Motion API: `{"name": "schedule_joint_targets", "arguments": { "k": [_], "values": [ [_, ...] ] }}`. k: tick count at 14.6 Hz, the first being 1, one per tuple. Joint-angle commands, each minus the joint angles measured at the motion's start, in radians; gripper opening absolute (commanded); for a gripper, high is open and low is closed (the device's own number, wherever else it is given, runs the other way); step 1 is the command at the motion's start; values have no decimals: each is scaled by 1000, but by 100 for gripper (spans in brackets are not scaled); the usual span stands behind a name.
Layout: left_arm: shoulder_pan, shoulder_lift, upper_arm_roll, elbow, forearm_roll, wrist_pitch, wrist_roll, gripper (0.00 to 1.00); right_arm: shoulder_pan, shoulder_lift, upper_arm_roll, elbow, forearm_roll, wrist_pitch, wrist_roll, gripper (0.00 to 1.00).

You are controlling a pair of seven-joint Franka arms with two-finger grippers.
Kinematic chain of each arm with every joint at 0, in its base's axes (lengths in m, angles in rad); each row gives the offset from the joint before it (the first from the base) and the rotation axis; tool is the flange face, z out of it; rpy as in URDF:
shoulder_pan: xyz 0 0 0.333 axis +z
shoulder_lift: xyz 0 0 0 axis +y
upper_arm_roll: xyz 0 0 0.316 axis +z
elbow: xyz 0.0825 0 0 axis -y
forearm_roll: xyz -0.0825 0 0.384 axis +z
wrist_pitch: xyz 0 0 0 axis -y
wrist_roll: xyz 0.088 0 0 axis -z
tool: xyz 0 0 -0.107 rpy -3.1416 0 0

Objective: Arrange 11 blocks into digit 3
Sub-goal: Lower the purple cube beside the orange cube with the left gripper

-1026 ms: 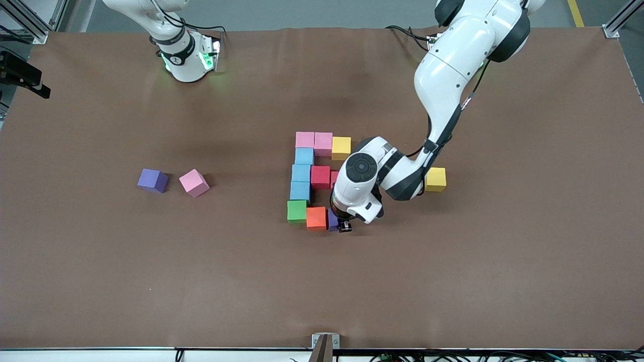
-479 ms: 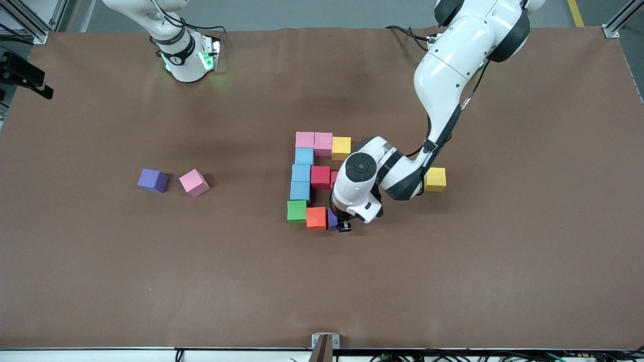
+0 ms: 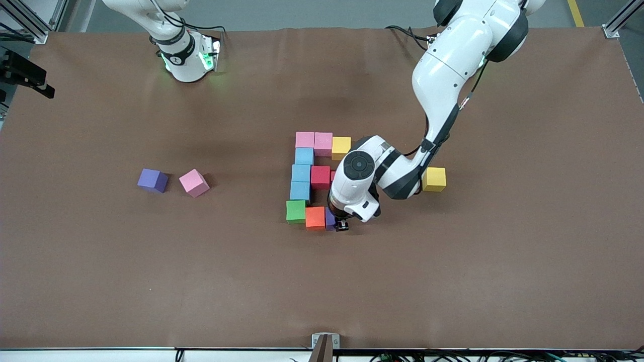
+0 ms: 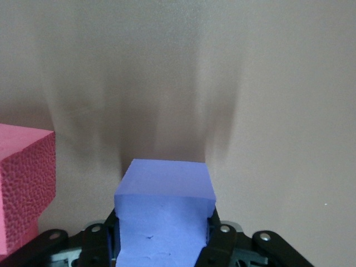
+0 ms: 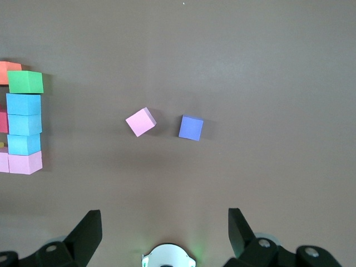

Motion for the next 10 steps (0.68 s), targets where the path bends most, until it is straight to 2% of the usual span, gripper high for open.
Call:
{"name": "schedule_joint_targets", "arguments": {
  "k": [1,2,3,8,10],
  "values": [
    [-19,45,3,18,-28,31,-7,55,6,-14,-2,-14,-6,6,-17,100],
    [-17,44,5,17,-24,31,1,89,6,-14,-1,-14,-6,6,-15,100],
    [-17,41,6,15,-24,31,1,100,6,-14,-2,-14,-6,4,-12,100],
    [-2,5,8,-2,-10,19,12,100,6,-13,-2,-14,-6,-4,-3,100],
    [1,-57,8,-43,-10,-16,21,100,6,-13,-2,-15,-5,1,-3,100]
  ]
}}
